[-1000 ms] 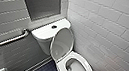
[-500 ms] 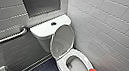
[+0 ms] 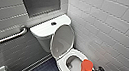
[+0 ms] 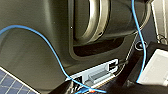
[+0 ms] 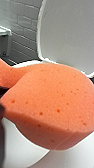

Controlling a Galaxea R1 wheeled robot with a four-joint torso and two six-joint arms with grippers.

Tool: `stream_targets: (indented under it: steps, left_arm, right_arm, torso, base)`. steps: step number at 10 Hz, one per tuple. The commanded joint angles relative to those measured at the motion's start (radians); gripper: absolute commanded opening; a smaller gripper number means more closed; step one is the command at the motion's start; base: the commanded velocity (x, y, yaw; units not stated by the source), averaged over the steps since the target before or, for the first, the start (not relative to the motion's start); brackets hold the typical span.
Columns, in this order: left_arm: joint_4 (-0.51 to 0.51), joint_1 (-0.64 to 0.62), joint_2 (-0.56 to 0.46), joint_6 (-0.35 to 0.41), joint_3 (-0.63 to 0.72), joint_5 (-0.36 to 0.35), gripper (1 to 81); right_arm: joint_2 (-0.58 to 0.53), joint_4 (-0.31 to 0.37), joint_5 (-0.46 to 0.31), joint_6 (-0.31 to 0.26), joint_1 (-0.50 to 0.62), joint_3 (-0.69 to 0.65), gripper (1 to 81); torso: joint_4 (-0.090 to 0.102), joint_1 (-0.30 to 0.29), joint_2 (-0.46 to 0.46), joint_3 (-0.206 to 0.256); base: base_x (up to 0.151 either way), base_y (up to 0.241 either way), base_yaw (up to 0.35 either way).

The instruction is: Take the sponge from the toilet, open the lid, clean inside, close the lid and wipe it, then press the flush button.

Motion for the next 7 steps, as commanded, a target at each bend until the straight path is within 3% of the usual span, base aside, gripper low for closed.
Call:
stream_targets:
  steps: [1, 7]
  left_arm:
    - [-0.004, 0.039, 0.017, 0.0, -0.029, 0.047, 81.1]
    - [-0.004, 0.037, 0.036, 0.0, -0.034, 0.048, 81.1]
  right_arm:
    - [0.084, 0.016, -0.155, 0.007, 0.175, -0.151, 1.0]
    - [0.246, 0.018, -0.244, 0.007, 0.306, -0.302, 1.0]
  torso:
    - [0.0, 0.0, 0.0, 0.0]
    - [0.0, 0.0, 0.0, 0.0]
  base:
    - [0.0, 0.0, 0.0]
    - [0.0, 0.0, 0.0]
